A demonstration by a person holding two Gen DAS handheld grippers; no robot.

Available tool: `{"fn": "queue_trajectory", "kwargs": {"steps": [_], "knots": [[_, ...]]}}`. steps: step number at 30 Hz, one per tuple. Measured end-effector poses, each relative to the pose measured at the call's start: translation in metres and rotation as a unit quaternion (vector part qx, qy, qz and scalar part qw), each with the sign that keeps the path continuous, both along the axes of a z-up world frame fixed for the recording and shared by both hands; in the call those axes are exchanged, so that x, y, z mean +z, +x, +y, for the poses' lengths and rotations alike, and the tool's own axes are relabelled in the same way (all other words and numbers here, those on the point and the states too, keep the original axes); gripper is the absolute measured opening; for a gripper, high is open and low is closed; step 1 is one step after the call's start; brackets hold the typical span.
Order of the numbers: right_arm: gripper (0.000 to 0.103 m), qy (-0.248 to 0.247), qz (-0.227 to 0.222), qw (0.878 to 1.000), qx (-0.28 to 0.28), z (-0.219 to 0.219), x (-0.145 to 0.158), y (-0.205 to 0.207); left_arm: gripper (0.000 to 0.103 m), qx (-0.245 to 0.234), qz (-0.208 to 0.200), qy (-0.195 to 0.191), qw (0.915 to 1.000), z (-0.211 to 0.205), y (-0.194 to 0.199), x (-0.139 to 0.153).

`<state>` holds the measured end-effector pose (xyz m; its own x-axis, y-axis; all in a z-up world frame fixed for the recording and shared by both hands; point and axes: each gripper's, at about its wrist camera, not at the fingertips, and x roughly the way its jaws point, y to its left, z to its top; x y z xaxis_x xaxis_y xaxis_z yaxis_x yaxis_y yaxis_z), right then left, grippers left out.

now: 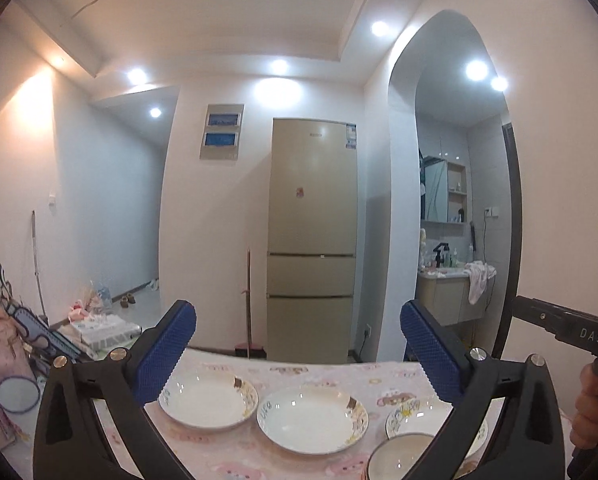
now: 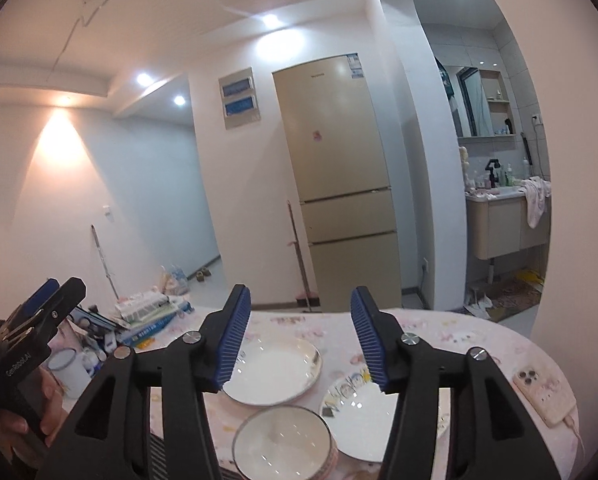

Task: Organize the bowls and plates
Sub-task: 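Move both grippers down to the rim of a white 'Life' plate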

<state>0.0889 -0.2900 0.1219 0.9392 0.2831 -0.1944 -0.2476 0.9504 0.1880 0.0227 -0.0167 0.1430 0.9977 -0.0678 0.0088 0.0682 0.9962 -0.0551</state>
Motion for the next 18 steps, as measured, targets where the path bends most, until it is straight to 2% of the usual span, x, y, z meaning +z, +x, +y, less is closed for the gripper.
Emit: {"fn": "queue_trajectory", "kwargs": {"steps": [4, 7, 9, 14, 18], "knots": [[0.054, 0.005, -0.024, 1.0, 0.018, 0.009, 0.021, 0.006, 0.103, 0.002, -0.016, 0.001, 0.9999, 0.009, 0.001, 0.022], [0.055, 0.006, -0.04, 0.999, 0.017, 0.017, 0.034, 0.013, 0.103, 0.013, -0.016, 0.028, 0.9994, 0.008, 0.009, 0.027], [0.055, 0.014, -0.042, 0.999, 0.021, 0.024, 0.043, 0.022, 0.103, 0.025, -0.021, 0.032, 0.9989, 0.011, 0.014, 0.029], [0.055, 0.049, -0.018, 0.998, 0.034, 0.047, 0.068, 0.051, 0.103, 0.077, -0.053, 0.017, 0.9955, 0.03, 0.033, 0.046], [0.055, 0.096, 0.005, 0.995, 0.034, 0.068, 0.077, 0.071, 0.103, 0.086, -0.044, 0.006, 0.9953, 0.058, 0.058, 0.045]]}}
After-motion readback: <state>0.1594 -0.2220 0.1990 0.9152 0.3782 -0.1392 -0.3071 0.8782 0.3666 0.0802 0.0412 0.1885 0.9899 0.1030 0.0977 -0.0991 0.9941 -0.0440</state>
